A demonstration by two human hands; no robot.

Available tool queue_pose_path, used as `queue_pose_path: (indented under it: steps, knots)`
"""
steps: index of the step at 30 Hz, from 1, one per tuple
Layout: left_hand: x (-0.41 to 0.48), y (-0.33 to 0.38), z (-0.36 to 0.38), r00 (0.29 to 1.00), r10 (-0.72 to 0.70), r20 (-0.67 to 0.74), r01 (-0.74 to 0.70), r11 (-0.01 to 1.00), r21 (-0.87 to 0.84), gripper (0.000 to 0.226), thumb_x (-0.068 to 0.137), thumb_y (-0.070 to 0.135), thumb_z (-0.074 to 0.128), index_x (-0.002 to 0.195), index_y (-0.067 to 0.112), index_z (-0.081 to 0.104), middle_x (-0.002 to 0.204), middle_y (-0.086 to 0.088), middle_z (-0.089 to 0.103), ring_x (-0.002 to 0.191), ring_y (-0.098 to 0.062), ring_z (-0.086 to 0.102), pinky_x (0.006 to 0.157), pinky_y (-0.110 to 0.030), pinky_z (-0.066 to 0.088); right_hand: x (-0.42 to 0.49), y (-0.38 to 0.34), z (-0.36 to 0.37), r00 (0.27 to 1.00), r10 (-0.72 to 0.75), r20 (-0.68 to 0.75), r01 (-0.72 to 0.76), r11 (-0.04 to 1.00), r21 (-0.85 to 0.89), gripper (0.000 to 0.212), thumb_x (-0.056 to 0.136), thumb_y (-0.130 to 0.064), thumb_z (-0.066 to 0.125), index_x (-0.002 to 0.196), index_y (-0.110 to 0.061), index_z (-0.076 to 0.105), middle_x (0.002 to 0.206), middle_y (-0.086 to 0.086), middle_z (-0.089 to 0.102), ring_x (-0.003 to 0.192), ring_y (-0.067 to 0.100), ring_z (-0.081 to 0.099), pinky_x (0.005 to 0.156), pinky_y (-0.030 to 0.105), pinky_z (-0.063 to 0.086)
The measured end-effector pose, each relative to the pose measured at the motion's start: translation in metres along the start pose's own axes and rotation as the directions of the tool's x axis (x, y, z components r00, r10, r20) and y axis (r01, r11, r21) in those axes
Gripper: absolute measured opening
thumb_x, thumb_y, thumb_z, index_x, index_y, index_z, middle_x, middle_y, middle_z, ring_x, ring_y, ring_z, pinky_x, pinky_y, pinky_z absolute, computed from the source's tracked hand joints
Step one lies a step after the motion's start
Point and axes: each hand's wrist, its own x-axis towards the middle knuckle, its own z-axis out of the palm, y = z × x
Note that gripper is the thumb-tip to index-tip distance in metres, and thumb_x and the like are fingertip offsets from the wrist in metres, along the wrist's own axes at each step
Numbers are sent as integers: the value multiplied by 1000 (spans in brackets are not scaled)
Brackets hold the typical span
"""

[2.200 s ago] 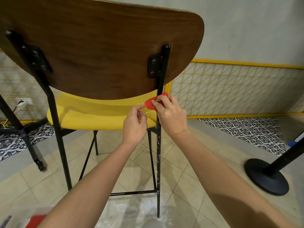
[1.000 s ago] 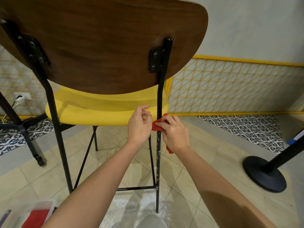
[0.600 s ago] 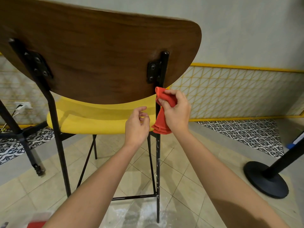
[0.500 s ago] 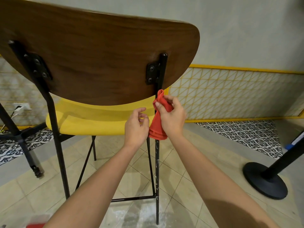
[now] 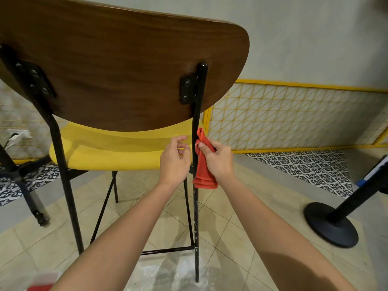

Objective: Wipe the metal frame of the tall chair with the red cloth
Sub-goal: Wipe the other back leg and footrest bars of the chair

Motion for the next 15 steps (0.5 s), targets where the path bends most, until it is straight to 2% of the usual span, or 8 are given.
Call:
queue_pose_path:
  steps: [4, 7, 9, 12, 15]
  knots:
    - [0, -3, 1, 1000, 7, 1, -7, 1000, 5, 28, 95, 17, 48, 122, 17, 54, 102, 3, 60, 83, -5, 54, 66, -16, 41, 3, -6, 8, 999, -25, -46, 29, 996, 85, 27, 87, -23, 64, 114, -18, 68, 96, -3, 72, 87, 13, 66, 78, 26, 53]
    - [-2, -8, 1, 1000, 5, 1, -5, 1000, 8, 28, 94, 17, 49, 122, 17, 54, 101, 3, 60, 82, -2, 53, 63, -6, 40, -3, 1, 7, 1000, -13, -25, 15, 997, 80, 28, 88, -20, 64, 115, -19, 67, 91, -6, 70, 79, 7, 64, 70, 17, 50]
    - [-4, -13, 4, 1000, -1, 3, 1, 1000, 6, 28, 94, 15, 49, 121, 17, 55, 101, 2, 61, 84, -3, 53, 64, -2, 40, -7, 13, 5, 1000, 26, 9, -27, 999, 42, 27, 88, -20, 64, 115, -20, 67, 84, -7, 70, 72, 7, 62, 67, 22, 51]
    - [-9, -17, 7, 1000, -1, 8, 1, 1000, 11, 27, 94, 16, 49, 121, 17, 55, 100, 2, 62, 88, -6, 55, 65, -2, 40, -15, 31, 5, 998, 57, 28, -57, 998, -4, 29, 86, -20, 66, 115, -20, 68, 80, -8, 70, 76, 15, 66, 75, 35, 56]
    - [-13, -20, 9, 1000, -2, 9, 2, 1000, 5, 26, 96, 17, 48, 120, 18, 56, 98, 3, 62, 88, -7, 56, 68, -7, 42, -20, 39, 5, 999, 52, 1, -52, 999, -6, 29, 85, -17, 66, 115, -18, 68, 80, -12, 68, 77, 13, 66, 77, 36, 56]
